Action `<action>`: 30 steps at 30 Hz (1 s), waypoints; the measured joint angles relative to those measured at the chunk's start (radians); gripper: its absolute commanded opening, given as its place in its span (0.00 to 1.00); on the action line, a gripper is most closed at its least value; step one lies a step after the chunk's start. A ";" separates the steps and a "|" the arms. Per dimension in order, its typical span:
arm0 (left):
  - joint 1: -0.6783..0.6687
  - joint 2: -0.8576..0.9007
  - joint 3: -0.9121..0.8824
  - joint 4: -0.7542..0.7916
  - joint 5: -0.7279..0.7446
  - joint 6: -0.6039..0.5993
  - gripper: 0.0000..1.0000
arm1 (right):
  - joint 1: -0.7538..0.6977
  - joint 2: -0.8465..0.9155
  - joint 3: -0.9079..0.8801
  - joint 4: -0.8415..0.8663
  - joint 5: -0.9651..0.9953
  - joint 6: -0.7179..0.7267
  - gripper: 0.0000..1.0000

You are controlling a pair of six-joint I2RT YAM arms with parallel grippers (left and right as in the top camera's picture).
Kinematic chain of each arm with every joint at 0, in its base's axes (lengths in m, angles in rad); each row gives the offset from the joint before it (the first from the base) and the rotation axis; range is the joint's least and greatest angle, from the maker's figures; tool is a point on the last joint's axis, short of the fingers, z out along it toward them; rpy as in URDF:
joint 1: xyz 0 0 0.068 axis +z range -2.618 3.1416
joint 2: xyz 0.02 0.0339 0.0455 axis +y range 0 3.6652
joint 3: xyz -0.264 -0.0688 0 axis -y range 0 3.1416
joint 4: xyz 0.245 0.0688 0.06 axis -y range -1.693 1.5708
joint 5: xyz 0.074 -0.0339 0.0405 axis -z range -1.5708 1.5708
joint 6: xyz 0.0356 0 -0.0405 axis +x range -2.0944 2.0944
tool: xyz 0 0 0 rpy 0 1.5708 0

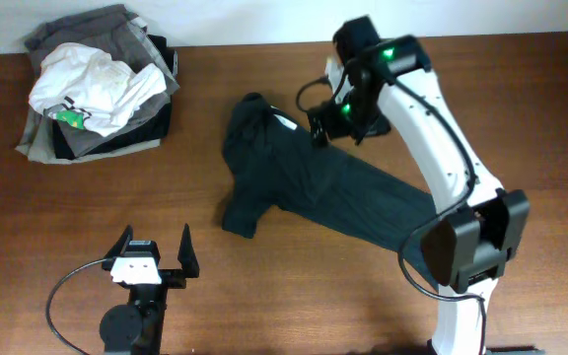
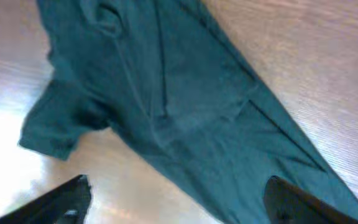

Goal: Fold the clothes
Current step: 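Drag the shirt with the right gripper toward the table center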

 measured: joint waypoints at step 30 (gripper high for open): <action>0.000 0.000 0.000 0.000 0.000 0.000 0.99 | 0.031 0.017 -0.533 0.455 -0.181 0.225 0.55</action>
